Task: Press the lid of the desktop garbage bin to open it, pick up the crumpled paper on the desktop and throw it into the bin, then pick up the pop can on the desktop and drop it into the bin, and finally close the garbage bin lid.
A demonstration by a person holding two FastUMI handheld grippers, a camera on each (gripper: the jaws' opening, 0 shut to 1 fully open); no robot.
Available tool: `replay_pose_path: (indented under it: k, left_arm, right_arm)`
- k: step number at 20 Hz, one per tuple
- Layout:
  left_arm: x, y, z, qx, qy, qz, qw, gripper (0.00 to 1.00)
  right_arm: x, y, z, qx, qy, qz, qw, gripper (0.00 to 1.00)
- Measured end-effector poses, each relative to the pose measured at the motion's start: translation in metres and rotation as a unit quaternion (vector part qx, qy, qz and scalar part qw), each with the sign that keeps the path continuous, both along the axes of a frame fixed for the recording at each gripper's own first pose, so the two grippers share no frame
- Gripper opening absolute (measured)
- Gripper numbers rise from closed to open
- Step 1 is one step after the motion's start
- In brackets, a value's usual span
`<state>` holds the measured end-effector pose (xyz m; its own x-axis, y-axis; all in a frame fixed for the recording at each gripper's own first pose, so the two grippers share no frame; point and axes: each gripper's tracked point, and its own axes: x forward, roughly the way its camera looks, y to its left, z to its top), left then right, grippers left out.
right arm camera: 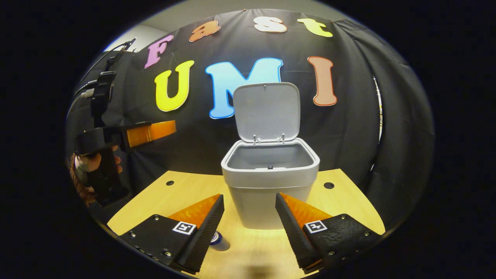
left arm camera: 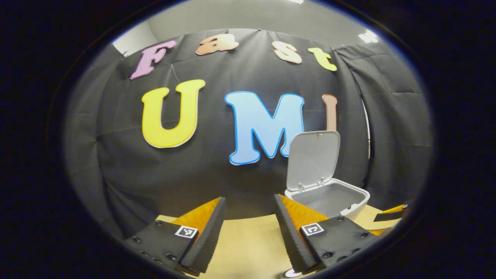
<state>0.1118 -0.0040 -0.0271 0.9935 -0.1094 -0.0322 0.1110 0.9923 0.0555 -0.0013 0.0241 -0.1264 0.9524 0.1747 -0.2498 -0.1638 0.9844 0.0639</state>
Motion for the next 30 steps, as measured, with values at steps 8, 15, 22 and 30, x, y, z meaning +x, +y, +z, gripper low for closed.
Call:
replay_pose_path:
  k: [8,15,22,30]
  left_arm:
    - [-0.048,0.098,0.006,-0.013,0.004,0.099,0.995,0.84]
    - [-0.078,0.141,0.002,-0.023,0.011,0.152,0.988,0.82]
    - [-0.102,0.175,0.001,-0.023,0.015,0.188,0.982,0.84]
    - [-0.115,0.193,-0.010,-0.036,0.023,0.214,0.976,0.84]
  right_arm:
    - [0.005,0.063,-0.045,-0.027,0.049,0.087,0.995,0.97]
    - [0.010,0.094,-0.095,-0.053,0.114,0.125,0.984,0.98]
    - [0.018,0.106,-0.141,-0.092,0.160,0.141,0.973,0.98]
    - [0.024,0.104,-0.176,-0.120,0.195,0.148,0.962,0.98]
